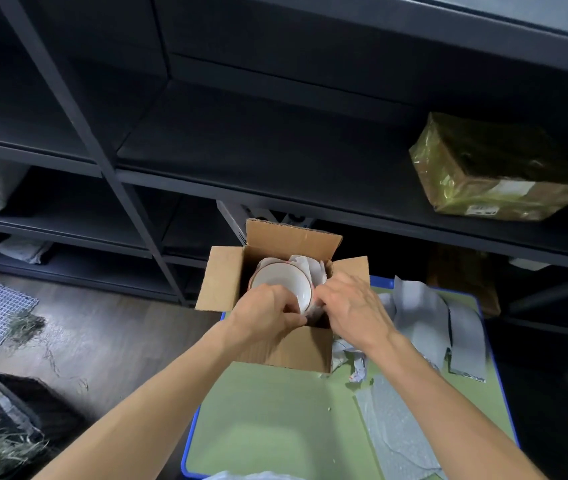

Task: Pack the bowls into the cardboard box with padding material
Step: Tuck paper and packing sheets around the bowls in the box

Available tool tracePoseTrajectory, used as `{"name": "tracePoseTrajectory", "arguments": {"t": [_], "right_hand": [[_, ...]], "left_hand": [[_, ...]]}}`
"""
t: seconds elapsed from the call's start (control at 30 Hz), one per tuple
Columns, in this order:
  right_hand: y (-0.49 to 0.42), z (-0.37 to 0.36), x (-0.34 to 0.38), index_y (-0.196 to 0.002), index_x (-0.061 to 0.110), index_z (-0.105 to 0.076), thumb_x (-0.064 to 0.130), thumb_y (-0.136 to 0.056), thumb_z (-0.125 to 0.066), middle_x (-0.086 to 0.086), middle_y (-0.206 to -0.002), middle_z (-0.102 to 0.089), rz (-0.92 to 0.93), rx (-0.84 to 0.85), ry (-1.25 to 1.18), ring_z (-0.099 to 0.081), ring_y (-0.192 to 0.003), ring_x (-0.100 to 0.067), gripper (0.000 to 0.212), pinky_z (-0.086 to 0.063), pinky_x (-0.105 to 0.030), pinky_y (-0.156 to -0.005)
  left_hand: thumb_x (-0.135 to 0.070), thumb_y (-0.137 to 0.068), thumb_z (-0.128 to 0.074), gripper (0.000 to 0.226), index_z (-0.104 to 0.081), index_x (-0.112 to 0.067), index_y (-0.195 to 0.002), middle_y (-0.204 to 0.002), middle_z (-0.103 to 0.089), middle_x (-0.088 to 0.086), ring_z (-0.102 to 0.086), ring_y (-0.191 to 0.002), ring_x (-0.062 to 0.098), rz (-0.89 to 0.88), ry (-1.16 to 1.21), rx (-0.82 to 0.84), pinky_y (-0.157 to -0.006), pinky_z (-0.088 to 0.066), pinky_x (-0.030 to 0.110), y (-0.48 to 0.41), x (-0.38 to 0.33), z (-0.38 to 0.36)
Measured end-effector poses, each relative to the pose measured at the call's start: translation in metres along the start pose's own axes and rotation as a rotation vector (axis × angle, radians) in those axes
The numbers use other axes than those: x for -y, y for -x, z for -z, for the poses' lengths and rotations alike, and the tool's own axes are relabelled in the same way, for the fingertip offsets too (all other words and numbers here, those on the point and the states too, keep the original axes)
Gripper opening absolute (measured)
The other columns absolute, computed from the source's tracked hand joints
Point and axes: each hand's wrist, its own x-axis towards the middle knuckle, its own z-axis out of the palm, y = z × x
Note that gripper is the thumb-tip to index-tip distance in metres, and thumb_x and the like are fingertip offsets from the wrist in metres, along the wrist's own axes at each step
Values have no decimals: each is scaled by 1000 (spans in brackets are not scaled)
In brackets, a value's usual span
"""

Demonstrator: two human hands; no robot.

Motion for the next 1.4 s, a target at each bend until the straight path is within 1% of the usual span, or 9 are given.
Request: {"name": "tracePoseTrajectory", "arguments": {"t": [0.2, 0.4, 0.63, 0.73, 0.87, 0.97, 1.07, 1.2, 1.4], "right_hand": [[-1, 3, 2, -75, 19, -60, -7, -63, -62, 3, -72, -55, -30, 37, 13, -49, -81, -21, 28, -43, -35, -61], [-3, 7, 0, -71, 19, -57, -8, -53, -64, 4, -67, -52, -33, -11, -30, -45, -66, -20, 33, -24, -29, -55], [-4, -6, 3, -68, 17, -56, -5, -53, -59, 0, -66, -53, -42, 84, 21, -51, -71, -25, 27, -45, -38, -65], [-4, -10, 6, -66, 17, -57, -4, -52, -59, -1, -64, -52, -51, 124, 45, -51, -71, -26, 25, -47, -38, -65], [0, -6, 9, -64, 18, -61, -4, -50, -61, 1, -62, -56, -33, 88, 35, -54, -76, -24, 26, -46, -33, -71], [5, 0, 13, -72, 20, -68, -3, -58, -65, 4, -71, -61, -37, 41, 21, -54, -86, -20, 27, -46, -33, -76], [10, 0, 11, -75, 19, -69, -5, -61, -68, 5, -73, -59, -65, -9, 12, -55, -81, -19, 28, -48, -32, -67], [13, -7, 8, -76, 17, -64, -11, -61, -70, 4, -75, -59, -27, -50, -48, -55, -75, -19, 32, -46, -31, -57], [12, -6, 4, -94, 19, -74, -6, -69, -69, 8, -103, -66, 17, -119, -28, -55, -97, -21, 35, -46, -30, -78]], "left_hand": [[-35, -90, -64, 18, -74, -21, -86, -84, -72, -2, -61, -86, 20, -39, -86, -19, -72, -52, 34, -6, -8, -4], [-13, -86, -53, 12, -59, -14, -77, -83, -65, 6, -58, -81, 30, -204, -284, -43, -62, -32, 32, 0, -20, -1], [-10, -91, -50, 19, -66, -15, -100, -106, -66, 2, -58, -100, 24, -160, -390, 18, -67, -22, 23, 2, -24, 6], [-9, -90, -50, 21, -68, -15, -99, -104, -66, 3, -59, -100, 25, -159, -394, -3, -68, -25, 25, 3, -21, 5], [-15, -88, -52, 15, -61, -18, -77, -83, -62, 0, -55, -82, 27, -161, -311, -68, -61, -30, 29, 6, -9, -2], [-18, -87, -53, 15, -59, -18, -73, -75, -60, -1, -53, -74, 25, -148, -247, -81, -60, -44, 31, 3, 0, -2], [-22, -87, -57, 14, -71, -20, -83, -82, -70, -1, -59, -79, 23, -160, -212, -80, -65, -50, 31, 1, 3, 0], [-23, -86, -60, 13, -73, -24, -84, -84, -71, -3, -61, -85, 21, -179, -186, -26, -73, -52, 33, -3, 4, 5], [-32, -90, -55, 22, -73, -20, -84, -79, -71, 1, -56, -76, 24, -187, -189, -55, -65, -53, 37, 2, 2, 1]]}}
